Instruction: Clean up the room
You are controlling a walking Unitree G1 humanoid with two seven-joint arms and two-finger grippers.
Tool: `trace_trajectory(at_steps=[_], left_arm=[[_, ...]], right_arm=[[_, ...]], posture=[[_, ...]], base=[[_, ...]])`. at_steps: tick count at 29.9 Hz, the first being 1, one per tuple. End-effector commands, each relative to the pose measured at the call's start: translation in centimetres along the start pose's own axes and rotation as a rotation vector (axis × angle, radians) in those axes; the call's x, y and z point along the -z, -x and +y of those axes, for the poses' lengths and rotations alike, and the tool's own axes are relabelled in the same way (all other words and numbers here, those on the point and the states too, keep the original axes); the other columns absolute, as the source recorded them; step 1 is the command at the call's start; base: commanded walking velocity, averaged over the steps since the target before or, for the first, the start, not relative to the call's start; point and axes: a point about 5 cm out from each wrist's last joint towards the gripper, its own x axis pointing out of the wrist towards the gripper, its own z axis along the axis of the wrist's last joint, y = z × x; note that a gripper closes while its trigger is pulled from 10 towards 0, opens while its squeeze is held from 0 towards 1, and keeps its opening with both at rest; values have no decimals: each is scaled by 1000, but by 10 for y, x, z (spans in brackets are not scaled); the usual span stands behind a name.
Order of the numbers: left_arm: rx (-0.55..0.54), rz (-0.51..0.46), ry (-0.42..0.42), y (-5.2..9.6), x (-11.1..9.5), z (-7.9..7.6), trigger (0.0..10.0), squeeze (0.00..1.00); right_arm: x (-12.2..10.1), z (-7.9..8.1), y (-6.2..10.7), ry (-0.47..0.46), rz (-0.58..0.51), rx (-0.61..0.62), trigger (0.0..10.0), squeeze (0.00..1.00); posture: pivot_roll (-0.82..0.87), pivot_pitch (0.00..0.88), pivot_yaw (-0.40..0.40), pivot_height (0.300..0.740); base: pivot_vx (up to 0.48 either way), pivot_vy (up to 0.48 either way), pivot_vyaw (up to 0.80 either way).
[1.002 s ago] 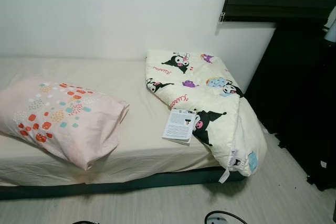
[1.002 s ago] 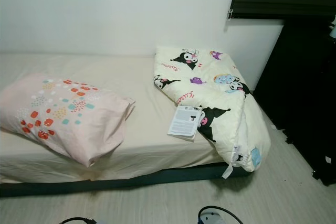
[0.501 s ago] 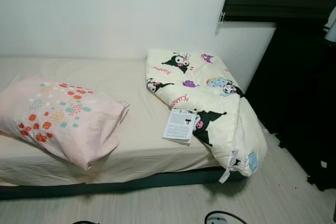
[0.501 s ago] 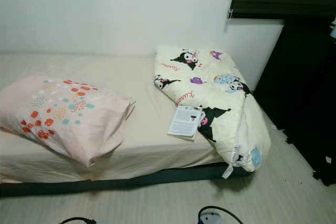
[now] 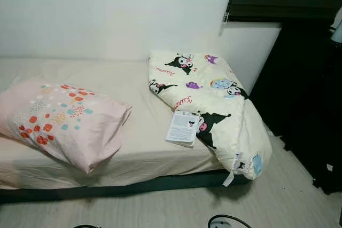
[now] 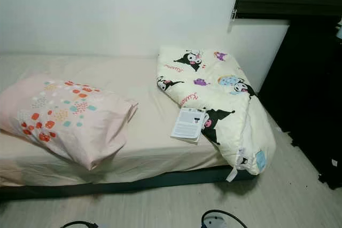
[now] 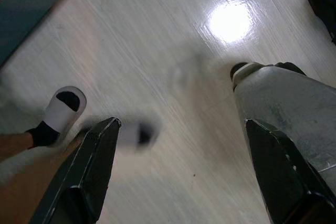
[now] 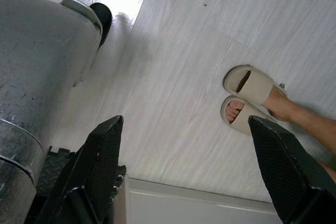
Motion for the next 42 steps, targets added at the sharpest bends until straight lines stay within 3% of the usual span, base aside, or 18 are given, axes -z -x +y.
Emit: trace_trajectory(at_steps=[1, 42], left_arm=[[31, 35, -2, 1, 7, -8, 10000, 0], [36, 40, -4, 2, 10, -7, 10000, 0]], right_arm=[[2, -2, 0, 18, 6, 5, 10000, 0], [2, 0, 0, 17, 11, -5, 10000, 0]], posture=[[-27, 0, -97, 740], [-31, 0, -86, 740]], base=[[0, 0, 0], [0, 0, 0]])
